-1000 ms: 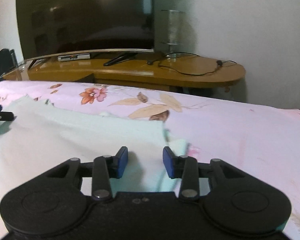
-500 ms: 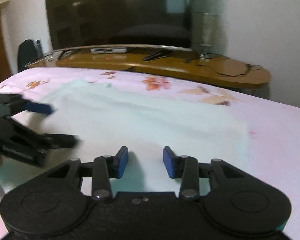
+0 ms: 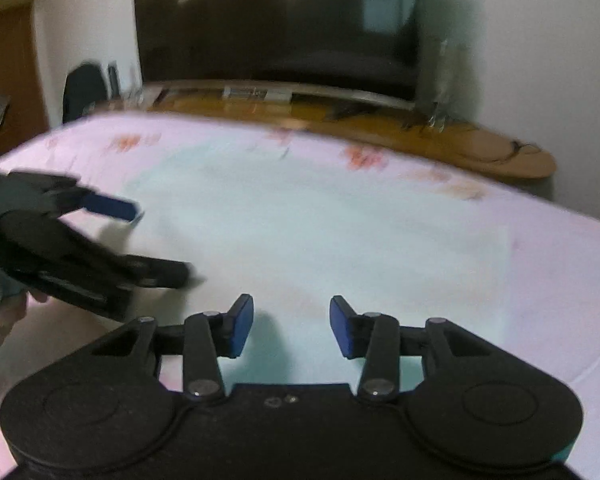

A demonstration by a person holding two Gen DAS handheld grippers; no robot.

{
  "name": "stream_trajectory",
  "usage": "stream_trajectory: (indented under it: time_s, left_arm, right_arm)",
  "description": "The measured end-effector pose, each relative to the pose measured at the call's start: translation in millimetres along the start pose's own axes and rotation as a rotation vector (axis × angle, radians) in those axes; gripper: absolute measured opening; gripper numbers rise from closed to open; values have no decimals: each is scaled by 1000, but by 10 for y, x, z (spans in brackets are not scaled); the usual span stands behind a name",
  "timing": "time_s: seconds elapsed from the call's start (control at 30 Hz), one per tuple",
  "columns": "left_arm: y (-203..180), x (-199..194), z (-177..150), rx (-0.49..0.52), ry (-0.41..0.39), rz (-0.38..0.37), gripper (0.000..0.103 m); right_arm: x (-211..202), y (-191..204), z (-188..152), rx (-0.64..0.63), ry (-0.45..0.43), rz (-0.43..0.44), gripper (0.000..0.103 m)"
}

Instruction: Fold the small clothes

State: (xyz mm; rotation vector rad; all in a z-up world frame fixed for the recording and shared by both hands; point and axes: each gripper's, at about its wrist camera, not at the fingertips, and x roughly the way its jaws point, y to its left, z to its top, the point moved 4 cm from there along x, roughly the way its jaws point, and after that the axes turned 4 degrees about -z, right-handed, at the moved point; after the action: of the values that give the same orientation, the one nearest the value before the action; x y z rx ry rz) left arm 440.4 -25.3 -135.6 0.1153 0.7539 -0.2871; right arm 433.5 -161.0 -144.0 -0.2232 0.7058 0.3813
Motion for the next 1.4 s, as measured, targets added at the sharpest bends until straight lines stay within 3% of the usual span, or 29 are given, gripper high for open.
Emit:
stream_trajectory:
  time_s: [0.07, 0.13, 0.23, 0.3, 0.37, 0.63, 0.97, 1.07, 1.13, 1.2, 1.3, 1.4]
  left_arm:
    - [27, -110, 23, -23, 0, 8, 99]
    - [31, -249, 40, -37, -57, -24, 99]
    - [-37, -196, 5, -52, -33, -53, 99]
    - [-106, -127, -84, -40, -9, -26, 99]
    - [-168, -156, -146, 2, -36, 2, 100]
    - [-3, -352, -306, -41, -40, 25, 101]
    - [102, -417, -393, -59, -28, 38, 103]
    - [79, -464, -359, -53, -12, 77, 103]
    - [12, -577, -309, -24, -34, 109, 103]
    - [-75, -649, -283, 1, -57, 92, 103]
    - [-141, -532, -319, 18, -15, 91, 103]
    - [7, -461, -406, -86, -5, 52, 103]
  right_arm:
    - [-24, -12, -23, 17, -15, -5, 43]
    - [-132, -50, 17, 54, -28, -7, 43]
    - [-225, -24, 30, 57, -67, 25, 44]
    - [-118, 41, -30, 41, -24, 27, 44]
    - [-77, 48, -87, 36, -32, 15, 43]
    - [-295, -155, -256, 23, -10, -52, 52]
    - [-448, -403, -434, 80, 1, -93, 51]
    - [-460, -382, -426, 83, 9, -99, 51]
    - [-526, -383, -395, 98, 6, -100, 40]
    - [-590, -394, -371, 105, -17, -94, 39]
    - [-554, -370, -434, 97, -6, -81, 27]
    - [-495, -431, -505, 142, -10, -74, 27]
